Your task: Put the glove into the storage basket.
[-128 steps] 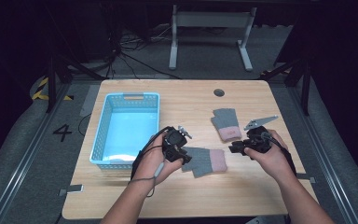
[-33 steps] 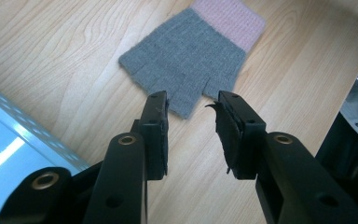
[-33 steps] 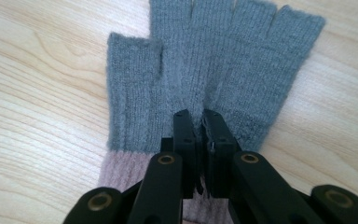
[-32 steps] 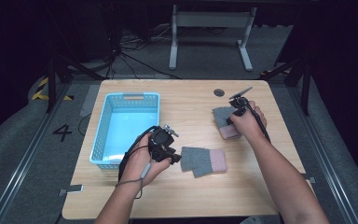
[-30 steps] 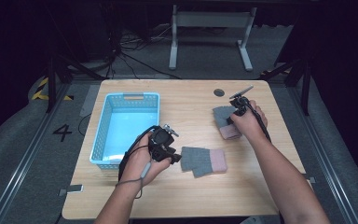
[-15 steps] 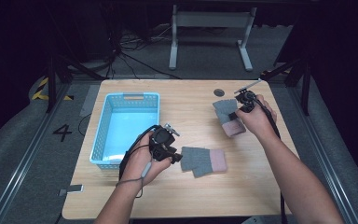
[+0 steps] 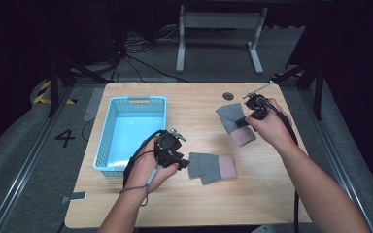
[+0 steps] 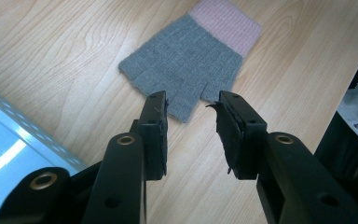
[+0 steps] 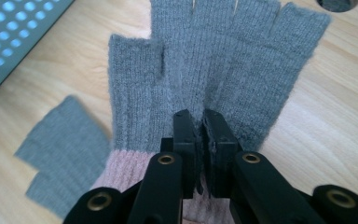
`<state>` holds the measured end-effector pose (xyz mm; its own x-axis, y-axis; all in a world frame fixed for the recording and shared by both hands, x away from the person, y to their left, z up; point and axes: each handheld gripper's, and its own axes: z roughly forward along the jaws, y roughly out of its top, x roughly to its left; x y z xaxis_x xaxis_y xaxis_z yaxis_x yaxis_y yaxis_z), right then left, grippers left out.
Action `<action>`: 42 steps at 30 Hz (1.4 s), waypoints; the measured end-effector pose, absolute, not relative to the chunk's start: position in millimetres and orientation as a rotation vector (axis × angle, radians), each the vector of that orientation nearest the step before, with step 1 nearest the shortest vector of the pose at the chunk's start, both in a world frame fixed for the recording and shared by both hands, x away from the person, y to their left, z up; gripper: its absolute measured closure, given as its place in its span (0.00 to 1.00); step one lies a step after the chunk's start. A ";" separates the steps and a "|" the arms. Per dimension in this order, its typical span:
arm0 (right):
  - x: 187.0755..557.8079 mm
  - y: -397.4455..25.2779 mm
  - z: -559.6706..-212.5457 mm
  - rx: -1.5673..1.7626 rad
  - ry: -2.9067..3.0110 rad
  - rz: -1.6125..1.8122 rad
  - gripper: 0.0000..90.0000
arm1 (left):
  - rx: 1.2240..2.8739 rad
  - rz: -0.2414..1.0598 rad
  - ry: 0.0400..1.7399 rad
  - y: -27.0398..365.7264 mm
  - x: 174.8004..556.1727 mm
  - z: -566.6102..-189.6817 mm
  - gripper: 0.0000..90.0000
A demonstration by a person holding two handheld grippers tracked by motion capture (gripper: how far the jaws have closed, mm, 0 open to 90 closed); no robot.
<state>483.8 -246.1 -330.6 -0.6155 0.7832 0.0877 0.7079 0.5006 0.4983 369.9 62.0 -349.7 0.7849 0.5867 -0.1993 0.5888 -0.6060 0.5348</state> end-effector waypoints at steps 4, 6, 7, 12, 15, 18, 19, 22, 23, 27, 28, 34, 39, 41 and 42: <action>474.9 -241.5 -325.9 1.242 2.617 0.766 0.95 | 2.376 -0.004 0.873 62.6 369.5 -348.9 0.71; 470.4 -238.5 -324.2 1.206 2.639 0.766 0.95 | 2.374 0.000 0.874 62.7 369.2 -348.5 0.71; 468.5 -236.6 -324.1 1.164 2.660 0.767 0.94 | 2.374 0.005 0.874 62.8 369.1 -348.4 0.71; 458.3 -226.8 -325.5 1.029 2.766 0.752 0.94 | 2.378 0.019 0.879 64.8 367.3 -348.9 0.72; 453.0 -220.6 -326.2 0.951 2.808 0.729 0.94 | 2.380 0.028 0.896 68.3 365.2 -349.7 0.72; 450.1 -213.5 -329.8 0.877 2.858 0.708 0.94 | 2.371 0.045 0.900 71.4 362.5 -349.9 0.71; 449.4 -210.9 -331.3 0.836 2.874 0.697 0.94 | 2.373 0.048 0.896 72.1 362.0 -349.9 0.71; 446.5 -205.3 -335.4 0.782 2.902 0.685 0.94 | 2.371 0.048 0.902 74.1 360.2 -351.6 0.72; 445.5 -203.6 -337.0 0.764 2.910 0.684 0.94 | 2.368 0.044 0.907 74.6 359.8 -352.3 0.72; 442.1 -197.5 -343.6 0.710 2.940 0.675 0.94 | 2.364 0.040 0.913 76.1 359.0 -353.7 0.72; 441.4 -196.6 -345.0 0.700 2.944 0.674 0.94 | 2.367 0.044 0.907 75.9 358.9 -353.8 0.72; 436.1 -192.1 -356.1 0.620 2.984 0.648 0.94 | 2.383 0.040 0.889 73.1 359.9 -355.0 0.75; 431.9 -190.1 -366.7 0.600 2.997 0.635 0.94 | 2.399 0.047 0.873 69.1 362.7 -358.3 0.71; 430.3 -189.0 -370.5 0.598 3.005 0.623 0.94 | 2.394 0.035 0.868 67.4 363.4 -359.5 0.70; 429.9 -188.5 -371.9 0.591 3.007 0.619 0.94 | 2.390 0.030 0.857 66.2 364.1 -360.0 0.70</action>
<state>429.9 -188.5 -371.9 -0.9284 0.3667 0.0600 0.3606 0.8500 0.3840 364.1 66.2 -360.0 0.7919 0.5862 -0.1712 0.5729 -0.6161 0.5406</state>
